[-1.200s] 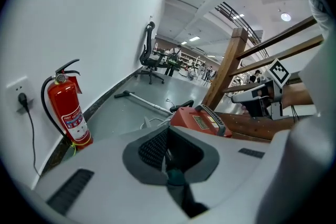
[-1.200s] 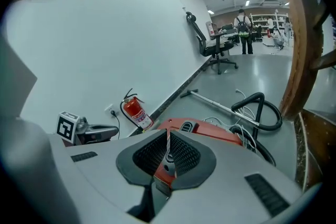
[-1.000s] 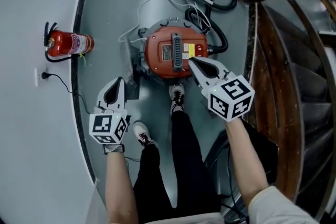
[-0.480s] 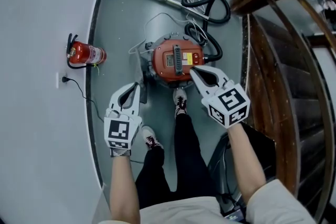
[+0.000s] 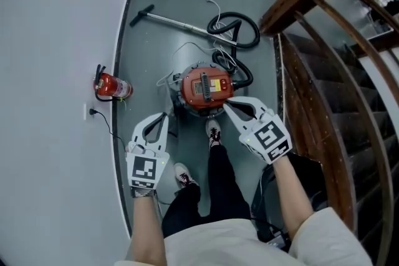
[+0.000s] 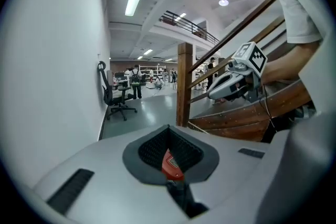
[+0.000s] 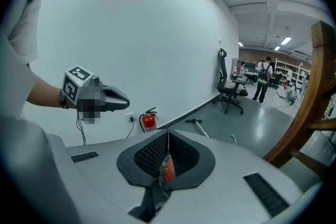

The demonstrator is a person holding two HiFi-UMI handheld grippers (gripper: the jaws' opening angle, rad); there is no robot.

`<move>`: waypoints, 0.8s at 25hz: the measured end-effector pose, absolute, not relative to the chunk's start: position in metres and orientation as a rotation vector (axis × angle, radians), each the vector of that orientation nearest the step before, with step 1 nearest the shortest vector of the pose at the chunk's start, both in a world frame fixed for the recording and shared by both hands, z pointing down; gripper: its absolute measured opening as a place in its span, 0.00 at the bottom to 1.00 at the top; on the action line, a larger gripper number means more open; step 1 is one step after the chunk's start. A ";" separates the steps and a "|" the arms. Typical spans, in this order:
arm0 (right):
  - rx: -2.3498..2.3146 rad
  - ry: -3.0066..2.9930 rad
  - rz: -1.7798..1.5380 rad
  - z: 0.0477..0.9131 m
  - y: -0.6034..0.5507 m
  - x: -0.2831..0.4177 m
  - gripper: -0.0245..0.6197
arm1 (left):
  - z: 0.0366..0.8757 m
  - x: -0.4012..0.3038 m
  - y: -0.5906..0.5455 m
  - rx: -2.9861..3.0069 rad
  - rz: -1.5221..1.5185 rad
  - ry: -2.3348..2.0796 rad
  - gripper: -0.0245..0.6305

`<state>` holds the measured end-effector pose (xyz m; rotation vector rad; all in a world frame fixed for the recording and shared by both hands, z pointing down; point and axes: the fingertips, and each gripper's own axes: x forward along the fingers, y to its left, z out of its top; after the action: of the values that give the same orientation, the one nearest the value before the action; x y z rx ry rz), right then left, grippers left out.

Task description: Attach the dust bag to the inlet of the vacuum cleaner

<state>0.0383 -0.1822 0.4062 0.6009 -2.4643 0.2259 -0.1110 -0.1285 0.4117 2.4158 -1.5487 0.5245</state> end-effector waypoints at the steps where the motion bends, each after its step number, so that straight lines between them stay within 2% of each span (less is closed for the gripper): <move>1: 0.597 -2.465 0.194 0.395 -0.179 0.038 0.09 | 0.399 -0.109 -0.127 2.454 0.550 -1.536 0.04; 8: 0.598 -2.479 0.054 0.326 -0.150 0.037 0.09 | 0.320 -0.106 -0.113 2.621 0.635 -1.518 0.04; 20: 0.670 -2.514 -0.102 0.223 -0.094 0.051 0.08 | 0.237 -0.115 -0.056 2.644 0.681 -1.585 0.04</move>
<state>0.0509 -0.0940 0.2227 0.6704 -2.5138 -0.1018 -0.1145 -0.0561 0.2371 2.6440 -1.5846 0.6812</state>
